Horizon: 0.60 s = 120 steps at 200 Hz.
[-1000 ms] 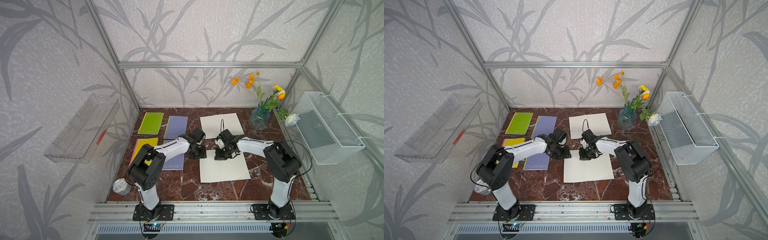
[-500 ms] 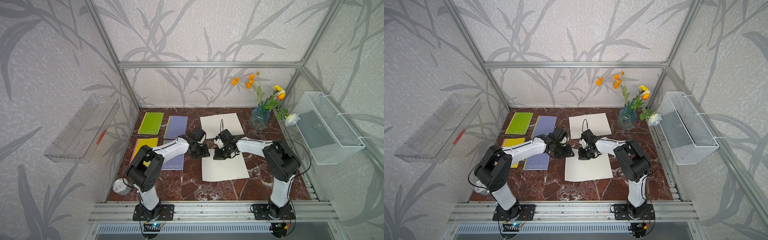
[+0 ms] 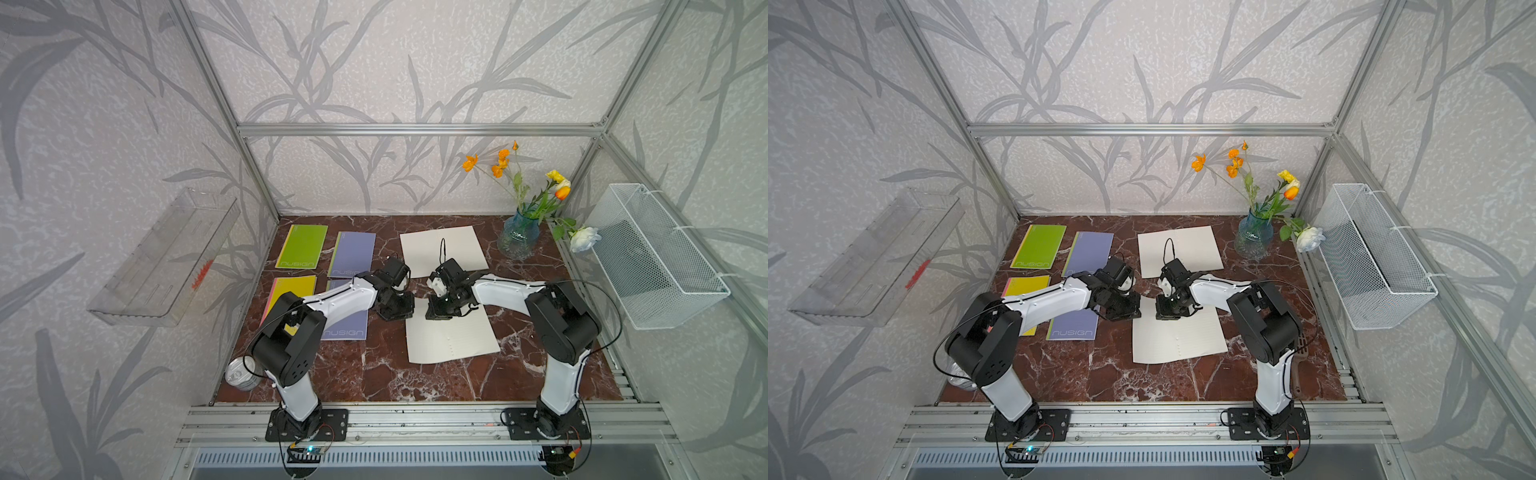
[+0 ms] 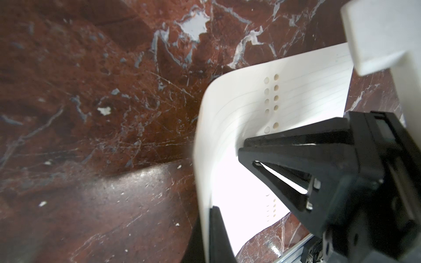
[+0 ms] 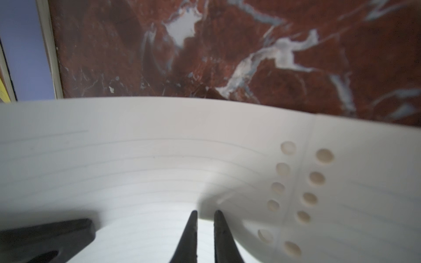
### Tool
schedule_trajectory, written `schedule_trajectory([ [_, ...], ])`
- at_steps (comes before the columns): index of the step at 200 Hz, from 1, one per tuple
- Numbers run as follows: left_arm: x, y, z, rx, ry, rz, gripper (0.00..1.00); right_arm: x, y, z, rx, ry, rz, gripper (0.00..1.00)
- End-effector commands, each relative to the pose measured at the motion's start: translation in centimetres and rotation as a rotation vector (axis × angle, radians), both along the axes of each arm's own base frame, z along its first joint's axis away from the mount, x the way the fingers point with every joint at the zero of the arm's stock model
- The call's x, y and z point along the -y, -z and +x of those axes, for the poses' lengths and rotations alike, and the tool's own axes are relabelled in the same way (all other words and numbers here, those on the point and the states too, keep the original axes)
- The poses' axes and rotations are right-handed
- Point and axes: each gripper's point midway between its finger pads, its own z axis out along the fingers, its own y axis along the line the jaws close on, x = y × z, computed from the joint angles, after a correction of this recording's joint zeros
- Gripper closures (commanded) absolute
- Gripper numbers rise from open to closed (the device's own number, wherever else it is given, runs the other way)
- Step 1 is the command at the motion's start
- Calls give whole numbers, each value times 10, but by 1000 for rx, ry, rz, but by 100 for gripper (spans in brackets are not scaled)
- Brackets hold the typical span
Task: Close the notebook
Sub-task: Close the notebook at the center of the board.
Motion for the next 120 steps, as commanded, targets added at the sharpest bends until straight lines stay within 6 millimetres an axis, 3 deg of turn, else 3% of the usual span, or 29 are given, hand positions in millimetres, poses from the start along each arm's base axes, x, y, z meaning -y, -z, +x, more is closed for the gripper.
schedule_trajectory([
  [1,-10,-10,-10,5,17,37,97,32,26,-23,-68,8,-168,81],
  [65,-31,-7,-18,-11,51,135,96,43,-4,-13,-11,27,-165,76],
  [120,-51,-11,-18,-10,46,171,96,72,-9,-11,0,44,-231,73],
])
